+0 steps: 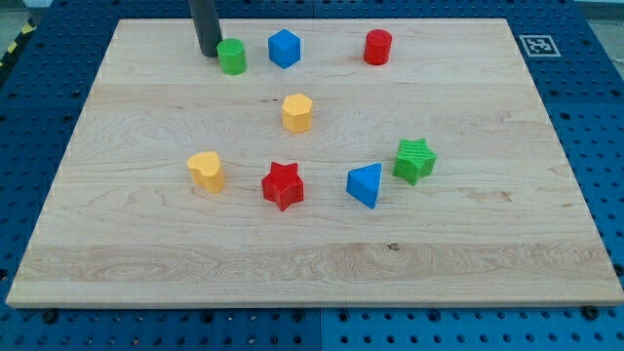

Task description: Drag the green circle to the top left of the yellow hexagon

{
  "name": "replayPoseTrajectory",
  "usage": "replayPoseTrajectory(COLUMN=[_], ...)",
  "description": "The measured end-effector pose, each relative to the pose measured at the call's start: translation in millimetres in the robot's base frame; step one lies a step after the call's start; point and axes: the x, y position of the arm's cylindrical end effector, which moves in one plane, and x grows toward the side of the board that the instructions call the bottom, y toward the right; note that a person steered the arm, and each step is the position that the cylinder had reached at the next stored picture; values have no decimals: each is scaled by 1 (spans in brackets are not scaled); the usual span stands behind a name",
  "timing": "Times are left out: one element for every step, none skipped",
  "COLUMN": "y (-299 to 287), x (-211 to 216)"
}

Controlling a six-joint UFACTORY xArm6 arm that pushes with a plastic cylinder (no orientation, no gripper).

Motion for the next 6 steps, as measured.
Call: replayPoseTrajectory(y=[2, 7, 37, 63, 65, 65], x=[7, -13, -12, 4, 18, 20])
